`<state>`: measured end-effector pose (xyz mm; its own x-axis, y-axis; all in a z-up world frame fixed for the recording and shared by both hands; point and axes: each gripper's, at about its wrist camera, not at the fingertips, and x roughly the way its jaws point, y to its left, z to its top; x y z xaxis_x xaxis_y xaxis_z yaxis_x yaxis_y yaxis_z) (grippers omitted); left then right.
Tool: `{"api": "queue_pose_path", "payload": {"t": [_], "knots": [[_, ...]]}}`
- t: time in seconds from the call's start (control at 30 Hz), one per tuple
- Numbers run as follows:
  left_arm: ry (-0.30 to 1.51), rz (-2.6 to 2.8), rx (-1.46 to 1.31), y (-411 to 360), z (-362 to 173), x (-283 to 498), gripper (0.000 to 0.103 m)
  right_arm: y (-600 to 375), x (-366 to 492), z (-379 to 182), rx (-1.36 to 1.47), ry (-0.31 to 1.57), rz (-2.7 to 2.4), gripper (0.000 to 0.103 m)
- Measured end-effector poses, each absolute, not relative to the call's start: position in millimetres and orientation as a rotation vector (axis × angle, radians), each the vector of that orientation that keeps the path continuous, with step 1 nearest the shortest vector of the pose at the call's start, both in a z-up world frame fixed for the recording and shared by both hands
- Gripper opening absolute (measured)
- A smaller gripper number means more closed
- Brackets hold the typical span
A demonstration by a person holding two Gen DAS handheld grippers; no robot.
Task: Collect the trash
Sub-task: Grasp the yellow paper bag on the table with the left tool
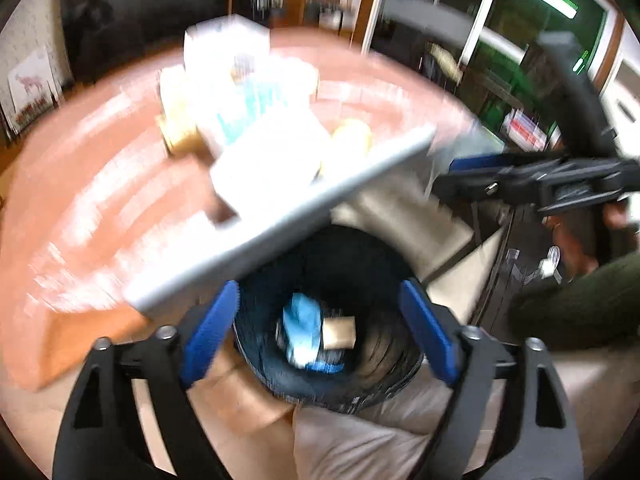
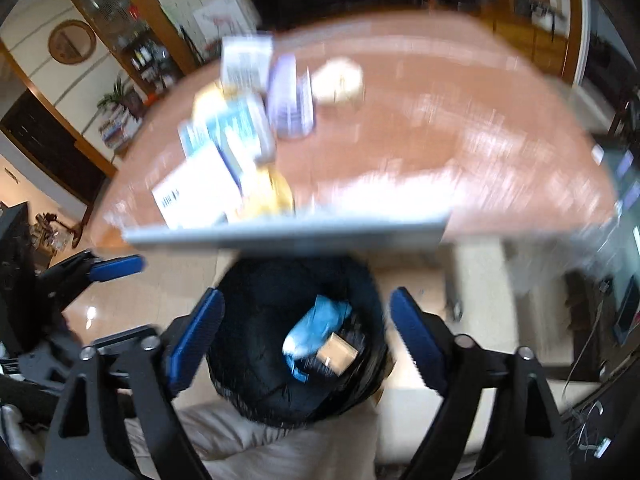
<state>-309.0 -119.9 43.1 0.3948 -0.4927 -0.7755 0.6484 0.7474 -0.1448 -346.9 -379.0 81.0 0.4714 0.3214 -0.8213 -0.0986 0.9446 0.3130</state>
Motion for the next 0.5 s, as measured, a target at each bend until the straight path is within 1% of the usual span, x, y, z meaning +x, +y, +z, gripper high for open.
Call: {"api": "queue_pose_path", "payload": {"t": [0.07, 0.1, 0.13, 0.2, 0.3, 0.5], "knots": [[0.832, -0.726, 0.160, -114.5, 68.2, -306.4, 0.101, -381.3, -341.7, 99.5, 0.212, 0.990, 0.240, 0.093], [0.787, -0.705, 0.150, -111.2, 80.4, -302.3, 0.101, -382.3, -334.4, 110.4, 0.197, 0.953, 0.226, 0.096], [0.765, -0.680, 0.143, -108.1, 87.4, -295.5, 0.101, -380.5, -325.4, 117.2, 0.187, 0.926, 0.217, 0.098], [0.739, -0.640, 0.107, -102.8, 96.7, -274.2, 0.101, -381.6, -307.4, 121.5, 0.165, 0.902, 0.197, 0.099], [0.788, -0.542, 0.052, -101.7, 97.4, -230.9, 0.101, -379.2, -272.0, 120.9, 0.135, 0.889, 0.174, 0.099], [0.892, -0.543, -0.062, -107.8, 77.4, -159.4, 0.101, -374.8, -208.8, 104.4, 0.143, 0.947, 0.170, 0.099]]}}
